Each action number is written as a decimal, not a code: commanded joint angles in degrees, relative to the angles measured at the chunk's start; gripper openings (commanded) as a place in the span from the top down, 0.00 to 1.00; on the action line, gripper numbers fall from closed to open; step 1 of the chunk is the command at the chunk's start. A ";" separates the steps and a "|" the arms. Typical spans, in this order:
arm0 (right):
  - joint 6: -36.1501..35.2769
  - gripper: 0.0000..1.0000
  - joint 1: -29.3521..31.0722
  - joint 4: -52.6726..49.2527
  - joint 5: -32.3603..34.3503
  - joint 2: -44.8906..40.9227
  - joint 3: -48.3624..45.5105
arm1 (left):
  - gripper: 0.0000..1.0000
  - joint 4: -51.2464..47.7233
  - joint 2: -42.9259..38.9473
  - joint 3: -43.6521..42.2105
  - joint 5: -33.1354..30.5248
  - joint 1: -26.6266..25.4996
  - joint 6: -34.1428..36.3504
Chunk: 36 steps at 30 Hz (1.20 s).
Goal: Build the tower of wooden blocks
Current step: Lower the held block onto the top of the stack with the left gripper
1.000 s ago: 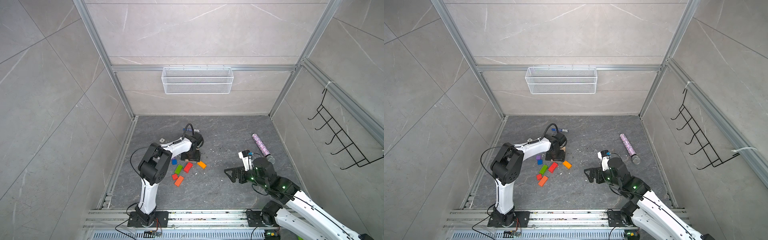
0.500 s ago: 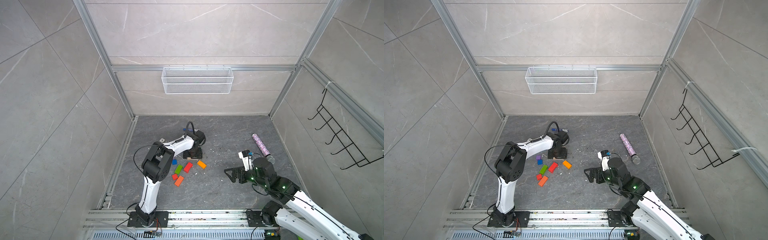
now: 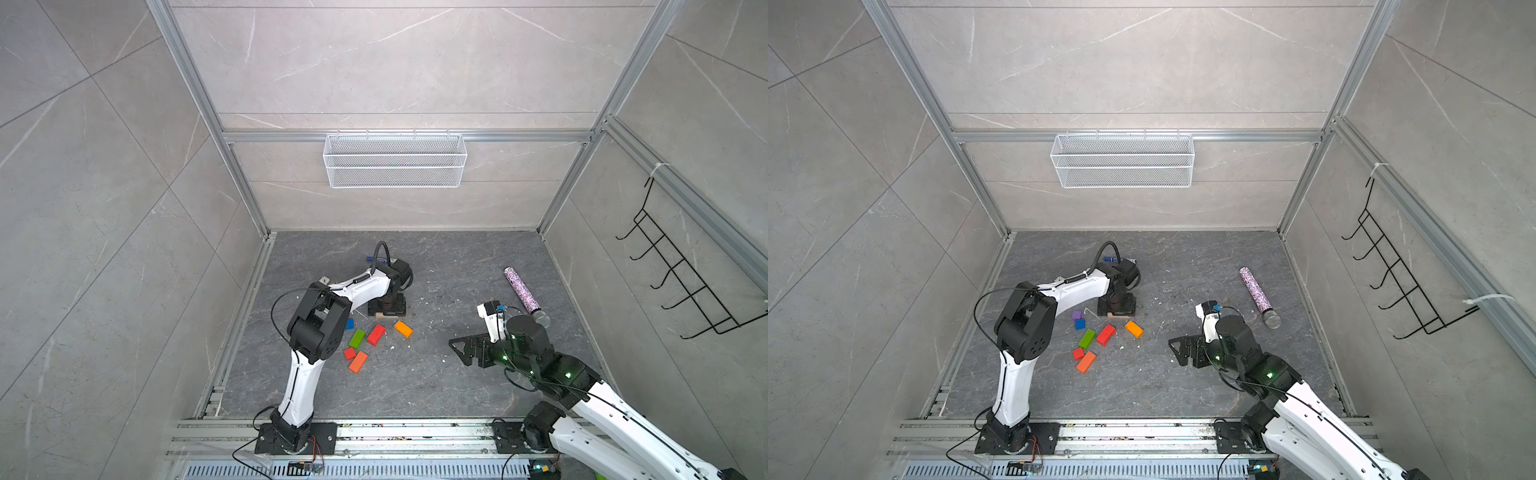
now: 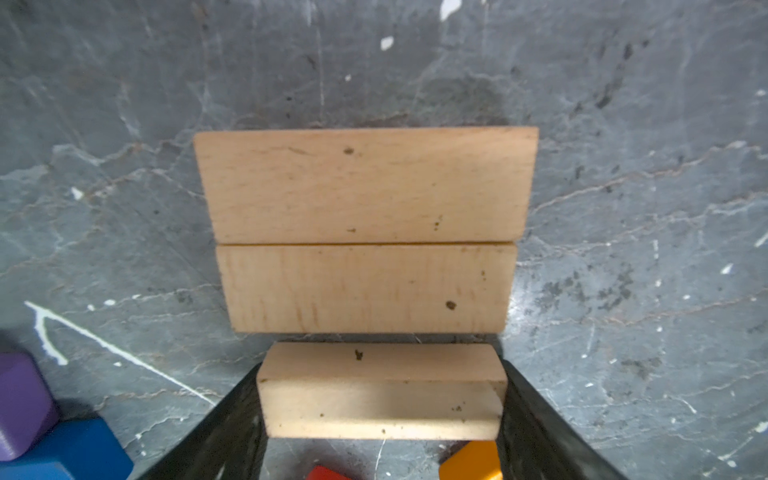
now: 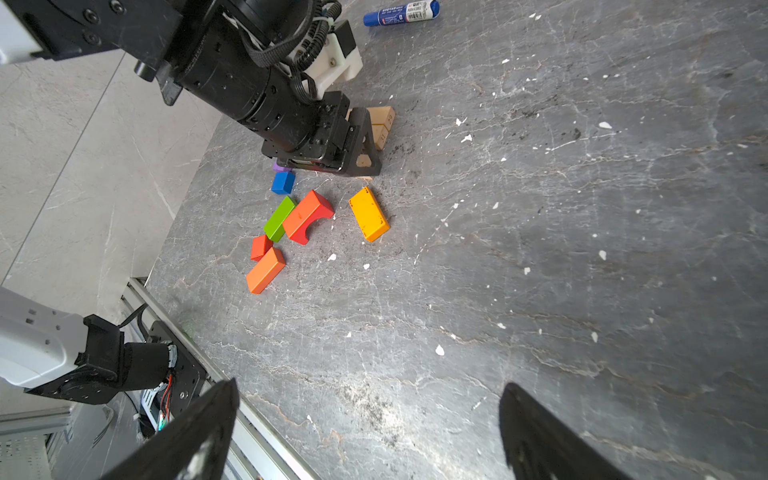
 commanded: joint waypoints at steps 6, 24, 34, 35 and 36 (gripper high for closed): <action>-0.68 0.01 0.28 -0.50 0.61 -0.48 1.43 | 0.33 -2.21 0.04 0.99 -1.69 1.17 1.24; -0.61 0.01 0.30 -0.78 0.64 -0.66 1.27 | 0.31 -1.05 1.65 2.21 -0.49 1.69 2.31; -0.55 0.01 0.29 -0.69 0.64 -0.72 1.09 | 0.31 -0.98 2.25 2.76 0.05 1.70 2.51; -0.54 0.01 0.24 -0.69 0.62 -0.77 1.11 | 0.31 -0.92 2.29 2.84 -0.02 1.64 2.59; -0.54 0.01 0.28 -0.68 0.64 -0.77 1.07 | 0.31 -0.88 2.31 2.90 0.01 1.63 2.60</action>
